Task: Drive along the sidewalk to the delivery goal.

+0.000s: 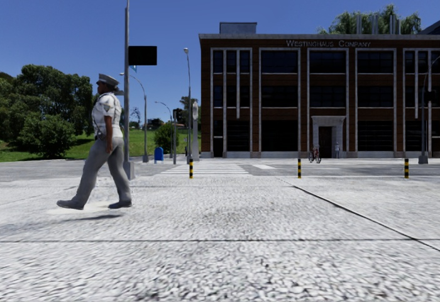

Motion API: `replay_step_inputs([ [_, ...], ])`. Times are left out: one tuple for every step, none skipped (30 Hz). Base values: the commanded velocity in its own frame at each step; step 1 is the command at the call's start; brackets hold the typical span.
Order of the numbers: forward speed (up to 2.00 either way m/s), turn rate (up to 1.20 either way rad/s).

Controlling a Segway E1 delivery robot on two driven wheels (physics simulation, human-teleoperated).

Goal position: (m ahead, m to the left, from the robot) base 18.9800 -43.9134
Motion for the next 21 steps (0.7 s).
replay_step_inputs([
  [2.0, 0.0],
  [2.0, 0.0],
  [2.0, 0.0],
  [2.0, 0.0],
  [2.0, 0.0],
  [2.0, 0.0],
  [2.0, 0.0],
  [2.0, 0.0],
  [2.0, 0.0],
  [2.0, 0.0],
  [2.0, 0.0],
  [2.0, 0.0],
  [2.0, 0.0],
  [2.0, 0.0],
  [2.0, 0.0],
  [2.0, 0.0],
  [2.0, 0.0],
  [2.0, 0.0],
  [2.0, 0.0],
  [2.0, 0.0],
  [2.0, 0.0],
])
